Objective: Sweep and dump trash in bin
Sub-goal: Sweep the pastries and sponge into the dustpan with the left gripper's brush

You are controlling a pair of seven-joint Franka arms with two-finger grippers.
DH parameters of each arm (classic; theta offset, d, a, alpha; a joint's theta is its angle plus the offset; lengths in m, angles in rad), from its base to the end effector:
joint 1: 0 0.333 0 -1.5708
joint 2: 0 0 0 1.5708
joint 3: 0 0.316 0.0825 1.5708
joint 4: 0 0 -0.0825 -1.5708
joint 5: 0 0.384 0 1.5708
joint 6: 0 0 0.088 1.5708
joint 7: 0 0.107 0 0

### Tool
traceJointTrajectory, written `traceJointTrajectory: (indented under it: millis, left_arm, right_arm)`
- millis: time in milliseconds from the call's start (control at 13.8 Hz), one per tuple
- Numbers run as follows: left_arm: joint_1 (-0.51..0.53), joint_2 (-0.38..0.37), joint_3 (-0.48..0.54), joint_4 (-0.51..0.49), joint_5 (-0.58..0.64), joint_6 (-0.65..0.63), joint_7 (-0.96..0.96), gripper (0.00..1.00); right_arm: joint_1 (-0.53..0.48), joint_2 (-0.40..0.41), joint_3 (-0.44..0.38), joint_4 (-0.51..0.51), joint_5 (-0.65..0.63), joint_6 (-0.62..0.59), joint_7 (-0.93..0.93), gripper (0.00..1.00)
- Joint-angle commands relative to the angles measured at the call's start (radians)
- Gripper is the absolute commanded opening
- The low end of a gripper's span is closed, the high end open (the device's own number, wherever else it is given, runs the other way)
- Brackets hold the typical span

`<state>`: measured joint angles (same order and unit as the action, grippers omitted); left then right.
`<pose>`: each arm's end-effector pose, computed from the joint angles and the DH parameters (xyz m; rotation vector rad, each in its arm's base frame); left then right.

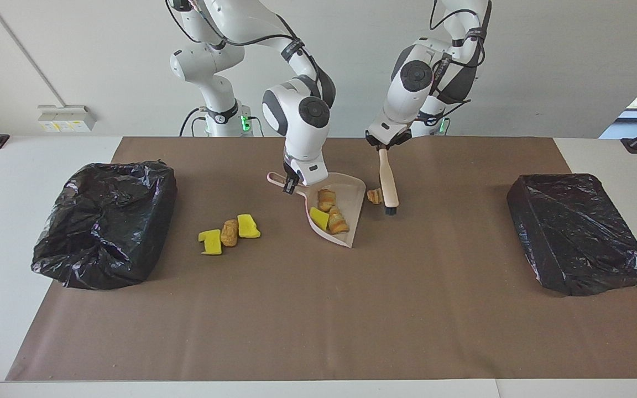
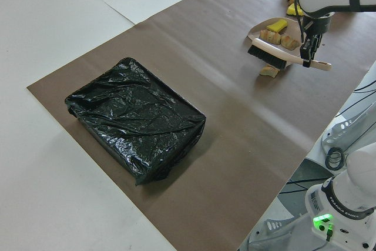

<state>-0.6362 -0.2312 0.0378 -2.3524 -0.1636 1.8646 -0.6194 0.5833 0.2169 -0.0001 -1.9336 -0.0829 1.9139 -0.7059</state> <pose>0.3540 -0.2563 0.4040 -3.0864 -0.1338 0.4683 0.4837 0.3121 0.3581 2.4112 1.8835 -0.3699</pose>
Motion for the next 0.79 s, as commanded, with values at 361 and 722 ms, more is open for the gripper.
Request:
traceJointTrajectory:
  millis: [361,722]
  left_arm:
    - [-0.037,-0.025,-0.018,-0.145,0.013,0.166,-0.174,0.0]
    - [-0.121,0.053,-0.019,-0.123,-0.118,0.347,-0.079,0.0]
  right_arm:
    - [-0.028,0.001,0.005,-0.008,0.0,0.022,-0.087,0.0]
    - [-0.028,-0.001,0.005,-0.008,-0.001,0.013,-0.086,0.0]
